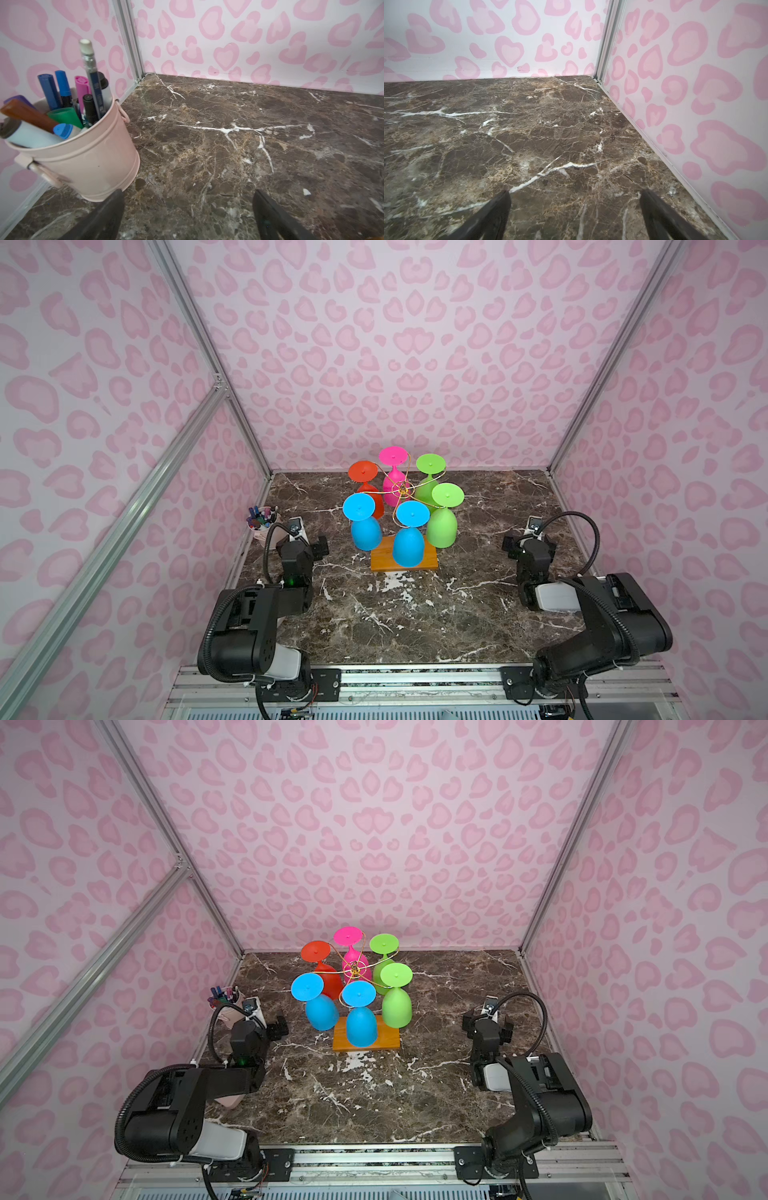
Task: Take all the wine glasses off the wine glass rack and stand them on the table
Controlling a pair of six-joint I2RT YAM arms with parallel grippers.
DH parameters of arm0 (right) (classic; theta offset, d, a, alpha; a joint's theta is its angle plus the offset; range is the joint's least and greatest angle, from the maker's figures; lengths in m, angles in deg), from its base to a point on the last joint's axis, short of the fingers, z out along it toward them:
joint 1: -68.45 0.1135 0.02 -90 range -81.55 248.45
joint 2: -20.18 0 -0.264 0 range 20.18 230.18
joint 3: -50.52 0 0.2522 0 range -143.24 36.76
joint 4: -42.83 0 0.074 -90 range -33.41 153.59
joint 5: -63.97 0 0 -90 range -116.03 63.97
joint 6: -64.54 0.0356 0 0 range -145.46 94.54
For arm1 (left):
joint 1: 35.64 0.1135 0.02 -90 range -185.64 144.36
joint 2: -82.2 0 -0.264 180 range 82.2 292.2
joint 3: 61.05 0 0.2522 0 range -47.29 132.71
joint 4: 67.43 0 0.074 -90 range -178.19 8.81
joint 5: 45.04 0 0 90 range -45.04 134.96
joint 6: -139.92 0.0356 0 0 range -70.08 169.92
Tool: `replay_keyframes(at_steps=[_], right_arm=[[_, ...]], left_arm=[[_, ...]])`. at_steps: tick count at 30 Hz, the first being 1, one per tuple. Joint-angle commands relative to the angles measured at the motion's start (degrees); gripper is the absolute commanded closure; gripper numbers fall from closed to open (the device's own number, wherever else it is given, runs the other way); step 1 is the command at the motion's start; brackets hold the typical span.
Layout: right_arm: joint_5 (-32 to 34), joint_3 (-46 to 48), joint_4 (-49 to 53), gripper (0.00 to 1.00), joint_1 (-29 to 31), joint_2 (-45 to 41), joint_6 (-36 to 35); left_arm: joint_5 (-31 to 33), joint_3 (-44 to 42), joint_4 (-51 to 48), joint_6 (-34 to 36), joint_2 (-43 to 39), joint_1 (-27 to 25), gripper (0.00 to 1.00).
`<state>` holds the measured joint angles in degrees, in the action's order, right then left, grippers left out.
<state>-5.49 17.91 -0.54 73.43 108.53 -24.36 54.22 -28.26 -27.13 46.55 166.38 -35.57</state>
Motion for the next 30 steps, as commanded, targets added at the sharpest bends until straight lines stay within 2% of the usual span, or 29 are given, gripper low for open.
replay_keyframes(at_steps=[1, 30], right_arm=[[-0.06, -0.05, -0.09, 0.01, 0.04, -0.05, 0.57], [-0.06, -0.01, -0.02, 0.01, 0.02, -0.05, 0.57]], left_arm=[[-2.3, 0.31, 0.52, 0.41, -0.09, 0.34, 0.03], [-2.7, 0.73, -0.07, 0.21, 0.05, 0.45, 0.03]])
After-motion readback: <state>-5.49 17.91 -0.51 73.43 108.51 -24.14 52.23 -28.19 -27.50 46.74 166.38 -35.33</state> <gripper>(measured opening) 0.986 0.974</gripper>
